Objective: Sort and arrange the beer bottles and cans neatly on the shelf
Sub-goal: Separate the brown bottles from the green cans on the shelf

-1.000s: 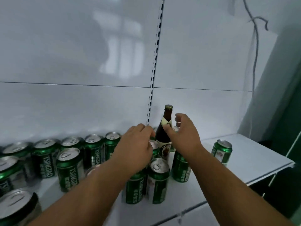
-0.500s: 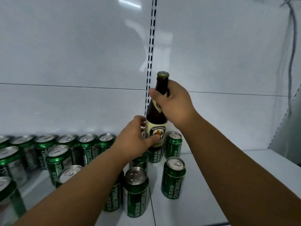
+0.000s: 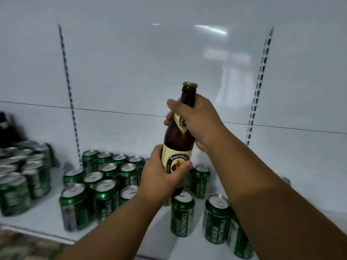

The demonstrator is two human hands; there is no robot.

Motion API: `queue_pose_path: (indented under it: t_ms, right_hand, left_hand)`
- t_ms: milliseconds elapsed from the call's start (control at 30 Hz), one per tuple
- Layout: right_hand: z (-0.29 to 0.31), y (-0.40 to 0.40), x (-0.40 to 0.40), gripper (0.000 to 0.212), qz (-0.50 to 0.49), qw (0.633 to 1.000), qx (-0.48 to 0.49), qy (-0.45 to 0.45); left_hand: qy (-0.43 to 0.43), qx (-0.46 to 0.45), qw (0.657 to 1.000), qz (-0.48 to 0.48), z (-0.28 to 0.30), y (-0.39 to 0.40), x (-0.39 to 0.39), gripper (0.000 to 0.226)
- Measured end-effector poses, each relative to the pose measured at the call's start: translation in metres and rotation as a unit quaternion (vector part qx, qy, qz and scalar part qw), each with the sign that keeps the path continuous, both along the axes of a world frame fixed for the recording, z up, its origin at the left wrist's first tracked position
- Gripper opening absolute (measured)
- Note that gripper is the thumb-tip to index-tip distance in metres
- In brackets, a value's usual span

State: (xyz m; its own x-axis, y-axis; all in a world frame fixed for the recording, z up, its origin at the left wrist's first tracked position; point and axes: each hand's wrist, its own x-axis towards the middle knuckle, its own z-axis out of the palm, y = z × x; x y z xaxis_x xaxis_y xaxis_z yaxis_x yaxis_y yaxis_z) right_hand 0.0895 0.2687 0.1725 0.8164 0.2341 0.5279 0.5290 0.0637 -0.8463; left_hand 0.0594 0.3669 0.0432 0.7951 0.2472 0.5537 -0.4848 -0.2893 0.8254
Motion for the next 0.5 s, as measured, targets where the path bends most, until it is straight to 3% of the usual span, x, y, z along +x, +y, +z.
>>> queue_pose_path:
  t_ms: [267,500]
  right_hand:
    - [-0.033,0.252,-0.085,0.009,0.106,0.994,-0.007,-0.001]
    - [-0.05,0.42,-0.153,0.01,0.213,0.976,-0.046,0.02]
  left_hand:
    - [0.037,0.018,0.985,0.17,-0.028,0.233,-0.125,0.048]
    - [0.063,-0.003,0.96,0.274,-0.047,0.378,-0.213,0.044]
